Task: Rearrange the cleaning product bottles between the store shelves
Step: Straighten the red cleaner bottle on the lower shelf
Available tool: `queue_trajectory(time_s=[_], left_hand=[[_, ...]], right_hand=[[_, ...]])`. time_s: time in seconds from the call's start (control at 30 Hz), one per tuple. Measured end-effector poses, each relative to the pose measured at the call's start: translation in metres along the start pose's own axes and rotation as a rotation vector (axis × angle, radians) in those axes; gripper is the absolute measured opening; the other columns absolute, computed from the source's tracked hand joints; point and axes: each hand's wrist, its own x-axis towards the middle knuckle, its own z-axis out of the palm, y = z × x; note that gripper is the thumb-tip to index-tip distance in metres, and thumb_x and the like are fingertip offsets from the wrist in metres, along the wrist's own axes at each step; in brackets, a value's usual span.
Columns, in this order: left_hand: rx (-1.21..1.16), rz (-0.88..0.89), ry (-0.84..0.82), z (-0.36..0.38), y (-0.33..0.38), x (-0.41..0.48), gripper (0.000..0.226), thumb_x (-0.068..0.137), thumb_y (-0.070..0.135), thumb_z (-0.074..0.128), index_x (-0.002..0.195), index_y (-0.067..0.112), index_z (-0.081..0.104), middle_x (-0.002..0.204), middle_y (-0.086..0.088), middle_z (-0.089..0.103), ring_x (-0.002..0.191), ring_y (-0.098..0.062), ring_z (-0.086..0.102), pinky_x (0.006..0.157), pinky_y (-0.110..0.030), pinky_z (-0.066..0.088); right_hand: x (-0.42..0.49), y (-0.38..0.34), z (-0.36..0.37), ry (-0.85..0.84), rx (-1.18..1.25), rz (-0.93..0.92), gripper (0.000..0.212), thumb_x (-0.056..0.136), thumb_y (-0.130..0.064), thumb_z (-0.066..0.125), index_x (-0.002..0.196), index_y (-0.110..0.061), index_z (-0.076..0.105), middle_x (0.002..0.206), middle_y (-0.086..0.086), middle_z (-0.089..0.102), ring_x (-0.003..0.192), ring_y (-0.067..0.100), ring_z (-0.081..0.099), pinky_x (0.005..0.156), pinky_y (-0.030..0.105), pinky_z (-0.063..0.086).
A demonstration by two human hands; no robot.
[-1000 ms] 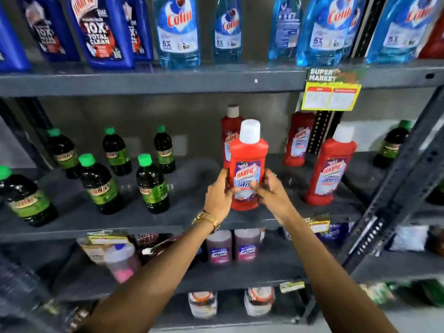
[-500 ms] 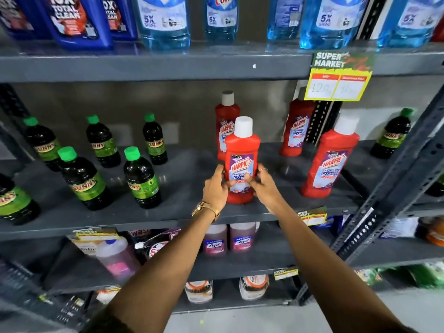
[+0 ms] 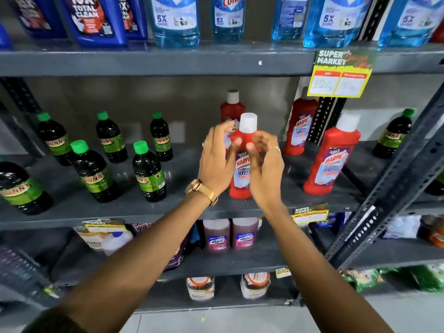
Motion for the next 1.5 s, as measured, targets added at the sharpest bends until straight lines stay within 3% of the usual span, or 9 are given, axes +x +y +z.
queue_trajectory(time_s=[0.13,0.23,0.33,0.47,0.6,0.7,0.87,0.97,1.5], left_hand=[[-0.088,0.264,0.209,-0.045,0.050,0.054,0.020,0.094,0.017,0.050,0.112,0.010,0.055,0.102,-0.009,0.061,0.092,-0.013,0.060,0.082,-0.028,0.052],[-0.099,0.387,0.333,-0.085,0.070,0.104,0.018,0.094,0.015,0.051,0.110,0.006,0.055,0.103,-0.008,0.060,0.093,-0.015,0.059,0.082,-0.026,0.050],[0.000,0.308,0.414,-0.119,0.069,0.156,0.028,0.093,0.016,0.051,0.118,0.004,0.049,0.117,-0.008,0.053,0.109,-0.023,0.053,0.095,-0.031,0.044],[0.102,-0.167,0.148,-0.139,0.044,0.202,0.059,0.093,0.018,0.051,0.142,0.004,0.023,0.149,-0.016,0.032,0.138,-0.027,0.032,0.117,-0.035,0.024],[0.014,-0.414,-0.087,-0.142,0.033,0.221,0.057,0.090,0.014,0.057,0.138,0.002,0.029,0.140,-0.013,0.048,0.128,-0.027,0.046,0.111,-0.042,0.036],[-0.104,-0.446,-0.126,-0.144,0.037,0.225,0.050,0.088,0.001,0.057,0.134,0.000,0.037,0.121,-0.014,0.057,0.109,-0.022,0.052,0.099,-0.038,0.045],[-0.154,-0.441,-0.217,-0.123,0.047,0.227,0.041,0.086,0.003,0.061,0.123,0.001,0.043,0.128,-0.028,0.057,0.114,-0.032,0.058,0.104,-0.056,0.044],[-0.189,-0.414,-0.234,-0.098,0.056,0.230,0.041,0.085,0.004,0.063,0.121,0.002,0.043,0.127,-0.022,0.060,0.118,-0.032,0.058,0.101,-0.055,0.048],[-0.093,-0.314,-0.229,-0.069,0.064,0.231,0.031,0.084,0.018,0.066,0.108,0.017,0.047,0.121,-0.010,0.063,0.110,-0.026,0.062,0.093,-0.050,0.054]], right_hand=[[0.039,-0.070,0.003,0.163,0.070,-0.232,0.019,0.098,-0.013,0.046,0.112,-0.006,0.057,0.102,-0.002,0.060,0.092,-0.001,0.058,0.084,0.014,0.047],[0.085,-0.113,0.006,0.182,0.183,-0.366,0.015,0.098,-0.018,0.048,0.106,-0.010,0.057,0.094,-0.006,0.060,0.085,0.010,0.061,0.077,0.019,0.051],[0.141,-0.144,0.024,0.075,0.206,-0.326,0.027,0.096,-0.023,0.052,0.115,-0.004,0.054,0.111,0.012,0.061,0.098,0.018,0.060,0.082,0.016,0.048],[0.195,-0.150,0.061,-0.271,0.129,0.075,0.065,0.092,-0.033,0.058,0.144,-0.006,0.030,0.150,0.014,0.033,0.134,0.024,0.040,0.100,0.021,0.036],[0.208,-0.145,0.087,-0.503,0.131,0.207,0.074,0.091,-0.025,0.061,0.149,-0.003,0.020,0.154,0.014,0.036,0.136,0.025,0.041,0.104,0.033,0.037],[0.210,-0.139,0.088,-0.456,0.129,0.136,0.052,0.091,-0.018,0.062,0.133,0.003,0.041,0.136,0.020,0.055,0.115,0.024,0.054,0.090,0.031,0.042],[0.221,-0.117,0.060,-0.444,0.164,0.102,0.025,0.090,-0.014,0.062,0.112,-0.011,0.050,0.114,0.007,0.061,0.095,0.015,0.060,0.076,0.024,0.050],[0.231,-0.106,0.036,-0.416,0.167,0.128,0.037,0.090,-0.014,0.063,0.122,-0.001,0.051,0.124,0.016,0.063,0.104,0.021,0.058,0.093,0.035,0.050],[0.234,-0.096,0.010,-0.412,0.181,0.164,0.039,0.093,-0.013,0.058,0.128,-0.004,0.041,0.132,0.018,0.058,0.119,0.027,0.058,0.105,0.044,0.047]])
